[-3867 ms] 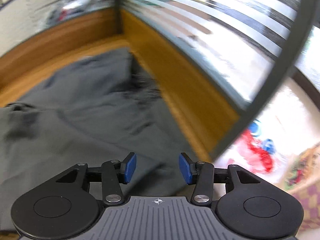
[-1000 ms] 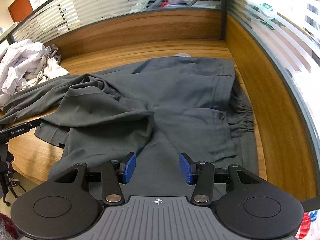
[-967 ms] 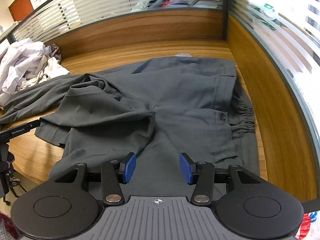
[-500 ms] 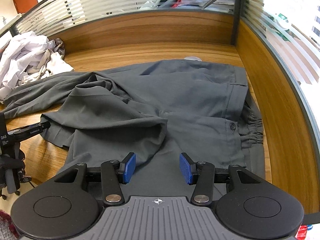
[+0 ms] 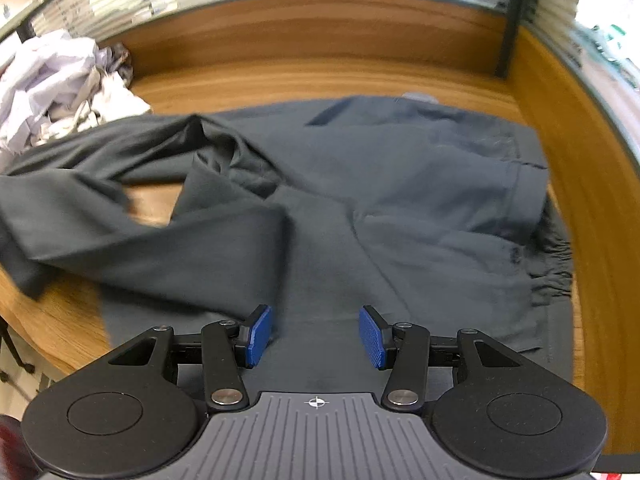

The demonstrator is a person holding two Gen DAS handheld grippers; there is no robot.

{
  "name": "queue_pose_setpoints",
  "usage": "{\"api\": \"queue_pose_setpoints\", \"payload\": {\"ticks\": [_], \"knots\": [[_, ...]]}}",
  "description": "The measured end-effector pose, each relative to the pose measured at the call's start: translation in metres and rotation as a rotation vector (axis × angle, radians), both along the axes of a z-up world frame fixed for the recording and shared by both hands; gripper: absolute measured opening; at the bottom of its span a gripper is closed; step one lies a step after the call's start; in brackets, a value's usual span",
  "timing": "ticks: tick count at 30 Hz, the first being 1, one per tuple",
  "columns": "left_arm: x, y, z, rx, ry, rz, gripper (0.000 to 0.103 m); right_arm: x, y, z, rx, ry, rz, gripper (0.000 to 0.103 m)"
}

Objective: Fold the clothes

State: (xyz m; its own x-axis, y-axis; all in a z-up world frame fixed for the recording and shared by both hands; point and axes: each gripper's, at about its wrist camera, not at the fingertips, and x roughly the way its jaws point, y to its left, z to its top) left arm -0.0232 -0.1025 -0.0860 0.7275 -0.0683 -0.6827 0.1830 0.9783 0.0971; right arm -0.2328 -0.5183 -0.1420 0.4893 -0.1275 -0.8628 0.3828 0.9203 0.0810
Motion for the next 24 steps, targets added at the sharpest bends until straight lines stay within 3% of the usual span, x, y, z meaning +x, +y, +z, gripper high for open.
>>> {"api": "queue_pose_setpoints", "payload": {"ticks": [5, 11, 17, 24], "knots": [[0.033, 0.078, 0.025, 0.130, 0.043, 0.103, 0.010, 0.014, 0.011, -0.016, -0.018, 0.036, -0.005, 0.051], [0.078, 0.171, 0.041, -0.013, 0.202, 0.406, 0.010, 0.031, 0.040, -0.024, -0.040, 0.035, -0.013, 0.051], [0.111, 0.185, 0.046, 0.056, 0.206, 0.377, 0.010, 0.050, 0.069, -0.020, 0.014, -0.011, -0.053, 0.051], [0.129, 0.204, 0.042, 0.104, 0.344, 0.271, 0.010, 0.072, 0.097, -0.010, 0.033, -0.058, -0.083, 0.051]]}}
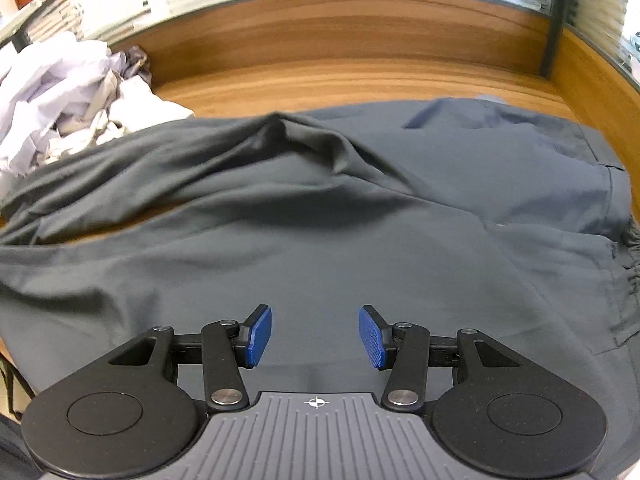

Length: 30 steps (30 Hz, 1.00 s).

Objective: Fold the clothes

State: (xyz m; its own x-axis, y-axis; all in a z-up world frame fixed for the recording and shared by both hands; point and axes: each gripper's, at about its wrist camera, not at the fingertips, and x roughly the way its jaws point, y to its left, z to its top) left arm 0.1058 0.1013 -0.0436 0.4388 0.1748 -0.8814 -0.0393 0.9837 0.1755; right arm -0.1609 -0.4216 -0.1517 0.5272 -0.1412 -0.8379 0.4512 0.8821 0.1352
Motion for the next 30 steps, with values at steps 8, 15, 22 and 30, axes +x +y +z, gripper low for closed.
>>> {"api": "queue_pose_setpoints", "payload": {"ticks": [8, 15, 22, 30], "knots": [[0.054, 0.016, -0.044, 0.087, 0.006, -0.069, 0.035, 0.029, 0.037, 0.001, 0.008, -0.007, 0.063, 0.052], [0.050, 0.037, -0.052, 0.000, -0.045, -0.024, 0.051, 0.038, 0.062, 0.012, -0.011, -0.004, 0.120, 0.052], [0.001, 0.065, -0.068, -0.124, -0.038, 0.115, 0.052, 0.038, 0.063, 0.013, 0.000, 0.023, 0.111, 0.052], [-0.043, 0.094, -0.104, -0.422, -0.036, 0.331, 0.054, 0.041, 0.063, 0.017, -0.001, 0.042, 0.130, 0.052]]}}
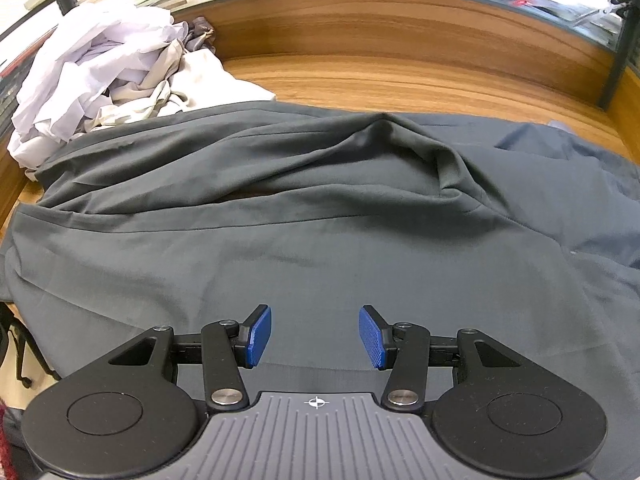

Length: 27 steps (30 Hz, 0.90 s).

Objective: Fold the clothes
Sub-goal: 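Open the left gripper and move it away from the trousers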

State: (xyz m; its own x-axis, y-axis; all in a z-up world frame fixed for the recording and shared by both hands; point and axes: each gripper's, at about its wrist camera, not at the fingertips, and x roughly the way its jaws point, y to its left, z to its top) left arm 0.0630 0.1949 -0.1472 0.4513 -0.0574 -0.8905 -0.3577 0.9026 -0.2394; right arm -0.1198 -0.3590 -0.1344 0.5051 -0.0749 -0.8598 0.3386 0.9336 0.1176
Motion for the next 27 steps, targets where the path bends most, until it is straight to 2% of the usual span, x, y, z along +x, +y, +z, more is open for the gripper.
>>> {"api": "queue_pose_setpoints", "payload": {"ticks": [9, 12, 13, 14, 16, 18, 21, 24, 27], "knots": [[-0.029, 0.022, -0.044, -0.175, -0.011, 0.301, 0.059, -0.002, 0.005, 0.007, -0.020, -0.005, 0.015, 0.052], [-0.035, 0.022, -0.053, -0.228, -0.023, 0.333, 0.060, -0.005, 0.007, 0.010, -0.025, -0.009, 0.011, 0.052], [-0.036, 0.020, -0.054, -0.225, -0.028, 0.332, 0.058, -0.006, 0.008, 0.010, -0.025, -0.009, 0.007, 0.052], [-0.037, 0.018, -0.055, -0.221, -0.033, 0.329, 0.055, -0.007, 0.008, 0.010, -0.025, -0.009, 0.003, 0.052], [-0.039, 0.016, -0.054, -0.193, -0.037, 0.313, 0.016, -0.009, 0.009, 0.010, -0.027, -0.007, -0.002, 0.052], [-0.039, 0.015, -0.047, -0.139, -0.032, 0.301, 0.008, -0.011, 0.009, 0.009, -0.027, -0.002, -0.004, 0.052], [-0.040, 0.020, -0.035, -0.060, -0.036, 0.300, 0.005, -0.012, 0.009, 0.005, -0.025, 0.006, -0.008, 0.052], [-0.040, 0.029, -0.022, -0.016, -0.022, 0.307, 0.005, -0.013, 0.009, -0.001, -0.018, 0.018, -0.004, 0.052], [-0.038, 0.030, -0.013, 0.075, -0.005, 0.263, 0.005, -0.013, 0.009, -0.006, -0.009, 0.029, 0.009, 0.052]]}}
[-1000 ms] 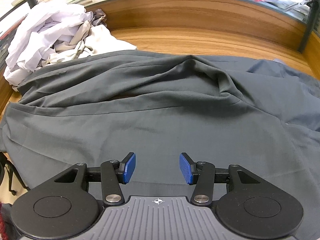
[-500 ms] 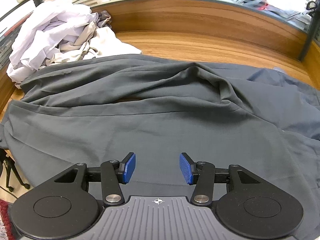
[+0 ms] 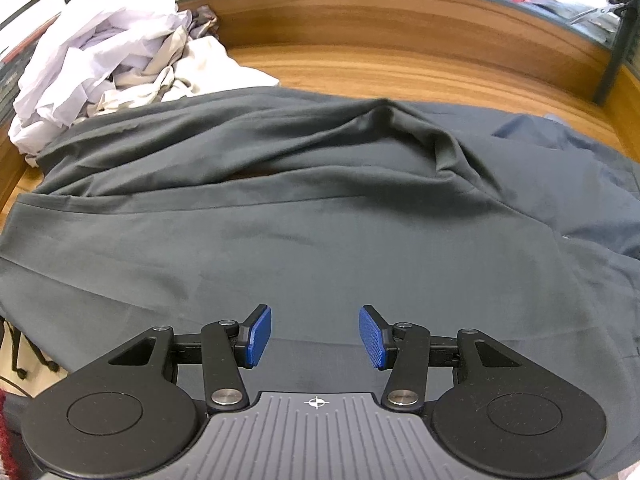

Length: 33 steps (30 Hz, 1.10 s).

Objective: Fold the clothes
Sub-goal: 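Open the left gripper and move it away from the trousers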

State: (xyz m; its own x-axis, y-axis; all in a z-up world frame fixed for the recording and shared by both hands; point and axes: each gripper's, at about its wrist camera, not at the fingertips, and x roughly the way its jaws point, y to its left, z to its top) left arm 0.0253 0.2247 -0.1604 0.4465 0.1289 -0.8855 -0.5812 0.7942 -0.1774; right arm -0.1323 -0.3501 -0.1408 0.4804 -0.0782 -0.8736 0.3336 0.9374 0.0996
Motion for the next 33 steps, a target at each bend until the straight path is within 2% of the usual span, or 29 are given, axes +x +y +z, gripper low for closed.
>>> {"api": "queue_pose_setpoints", "payload": {"ticks": [3, 6, 8, 10, 13, 15, 19, 22, 25, 29, 33], "knots": [[0.002, 0.001, -0.002, 0.050, 0.045, -0.029, 0.007, 0.002, 0.000, -0.005, 0.012, 0.007, 0.015, 0.052], [0.001, 0.001, -0.007, 0.067, 0.073, -0.039, 0.016, 0.008, 0.001, -0.007, 0.017, 0.012, 0.036, 0.052], [-0.003, -0.003, 0.002, 0.120, 0.032, -0.056, 0.025, 0.011, 0.000, -0.006, 0.011, 0.008, 0.047, 0.052], [-0.003, -0.011, 0.016, 0.185, -0.027, -0.089, 0.042, 0.014, -0.002, -0.002, 0.004, -0.002, 0.049, 0.052], [0.004, -0.026, 0.039, 0.268, -0.106, -0.143, 0.052, 0.020, -0.008, 0.002, -0.005, -0.017, 0.044, 0.052], [0.013, -0.037, 0.052, 0.293, -0.155, -0.170, 0.059, 0.026, -0.014, 0.004, -0.018, -0.025, 0.038, 0.052], [0.036, -0.065, 0.071, 0.248, -0.242, -0.224, 0.062, 0.032, -0.033, 0.008, -0.030, -0.039, -0.012, 0.052], [0.055, -0.102, 0.074, 0.186, -0.259, -0.300, 0.063, 0.028, -0.053, 0.011, -0.022, -0.047, -0.082, 0.052], [0.072, -0.144, 0.069, 0.129, -0.267, -0.435, 0.065, 0.016, -0.078, 0.011, -0.008, -0.047, -0.167, 0.053], [0.082, -0.209, 0.053, 0.077, -0.236, -0.592, 0.066, -0.015, -0.114, 0.008, -0.007, -0.035, -0.272, 0.053], [0.080, -0.270, 0.038, 0.062, -0.209, -0.690, 0.067, -0.047, -0.144, 0.005, -0.014, -0.023, -0.353, 0.053]]}}
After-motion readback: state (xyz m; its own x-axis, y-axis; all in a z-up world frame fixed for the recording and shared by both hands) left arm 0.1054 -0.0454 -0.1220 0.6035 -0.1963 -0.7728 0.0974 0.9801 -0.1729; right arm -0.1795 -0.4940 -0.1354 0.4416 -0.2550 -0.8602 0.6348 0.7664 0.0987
